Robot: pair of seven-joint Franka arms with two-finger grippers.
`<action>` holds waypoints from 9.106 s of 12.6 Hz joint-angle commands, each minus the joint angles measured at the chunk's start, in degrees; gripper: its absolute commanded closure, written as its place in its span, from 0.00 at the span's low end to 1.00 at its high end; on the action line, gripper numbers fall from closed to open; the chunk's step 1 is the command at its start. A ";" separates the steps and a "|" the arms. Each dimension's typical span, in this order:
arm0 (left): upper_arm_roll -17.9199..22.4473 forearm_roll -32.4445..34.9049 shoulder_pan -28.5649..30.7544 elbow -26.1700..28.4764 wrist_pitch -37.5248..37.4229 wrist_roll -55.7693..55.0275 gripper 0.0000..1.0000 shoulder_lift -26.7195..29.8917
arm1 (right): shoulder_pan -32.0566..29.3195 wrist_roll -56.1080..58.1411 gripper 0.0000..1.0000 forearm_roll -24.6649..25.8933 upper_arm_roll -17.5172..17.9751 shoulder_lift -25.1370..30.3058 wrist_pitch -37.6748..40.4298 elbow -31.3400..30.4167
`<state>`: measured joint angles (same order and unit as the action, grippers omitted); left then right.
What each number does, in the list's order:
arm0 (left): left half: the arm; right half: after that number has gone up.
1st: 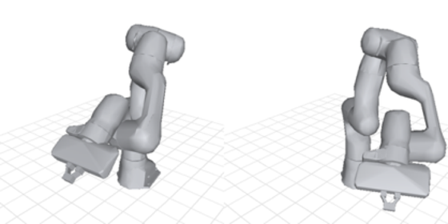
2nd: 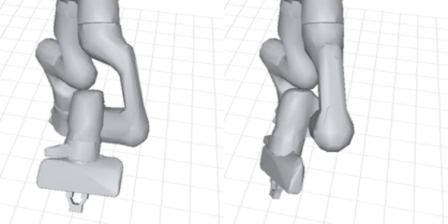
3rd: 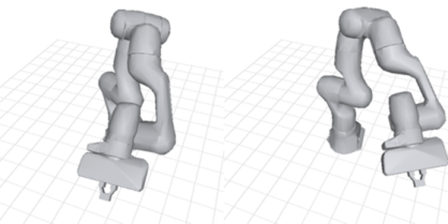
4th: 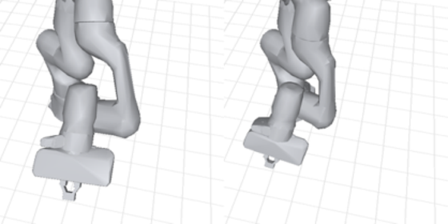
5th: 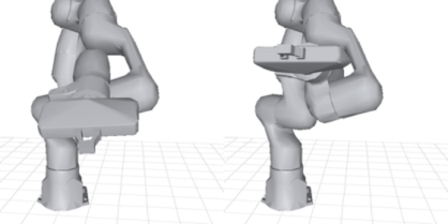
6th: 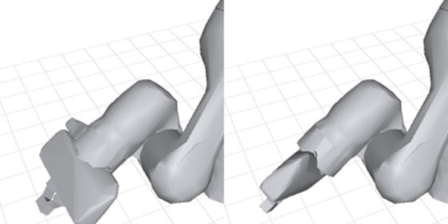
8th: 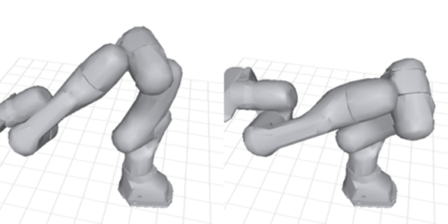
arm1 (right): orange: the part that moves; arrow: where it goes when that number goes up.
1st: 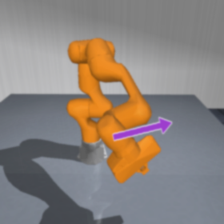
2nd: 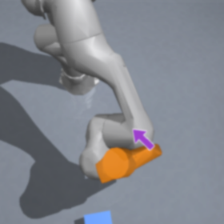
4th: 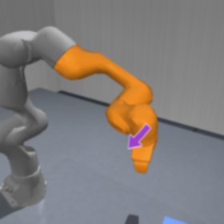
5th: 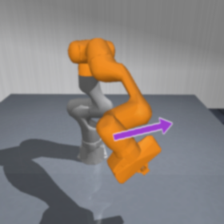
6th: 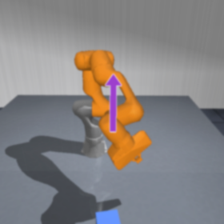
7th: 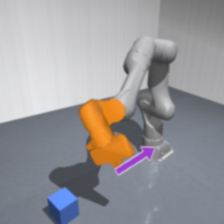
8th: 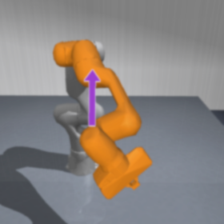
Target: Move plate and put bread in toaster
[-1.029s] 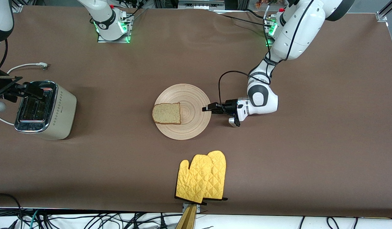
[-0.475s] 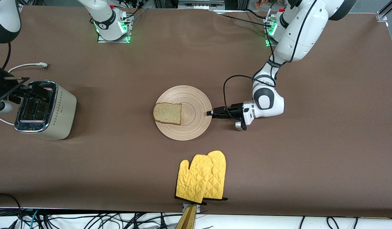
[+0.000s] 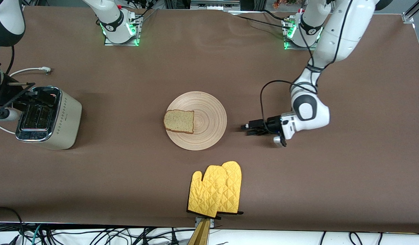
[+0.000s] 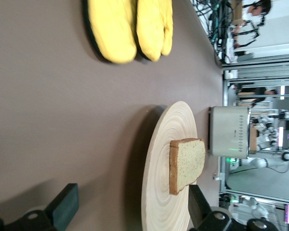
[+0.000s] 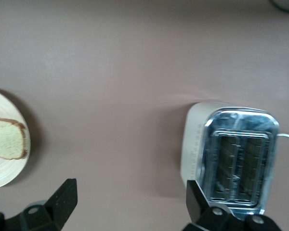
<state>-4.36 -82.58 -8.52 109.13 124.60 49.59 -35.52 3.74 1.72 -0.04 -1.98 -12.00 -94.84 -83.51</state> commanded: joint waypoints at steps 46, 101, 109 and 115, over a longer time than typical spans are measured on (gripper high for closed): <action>1.82 80.03 6.76 -26.07 -48.31 -63.12 0.00 31.56 | 28.16 -35.47 1.00 -5.42 0.04 -22.11 -32.16 -15.90; 1.99 79.06 7.11 -25.89 -48.31 -63.21 0.00 30.95 | 16.74 25.35 1.00 6.10 -41.97 -21.40 12.05 5.64; 1.99 79.06 7.11 -25.89 -48.31 -63.21 0.00 30.95 | 16.65 26.58 1.00 6.10 -41.88 -21.84 9.24 5.90; 1.99 79.06 7.11 -25.89 -48.31 -63.21 0.00 30.95 | 16.82 20.96 1.00 5.93 -41.71 -23.16 5.90 5.99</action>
<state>-2.44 -2.07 -1.71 83.83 77.12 -13.82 -4.40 20.62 24.88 6.36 -43.73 -34.90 -88.43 -77.90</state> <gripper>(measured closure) 0.000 0.947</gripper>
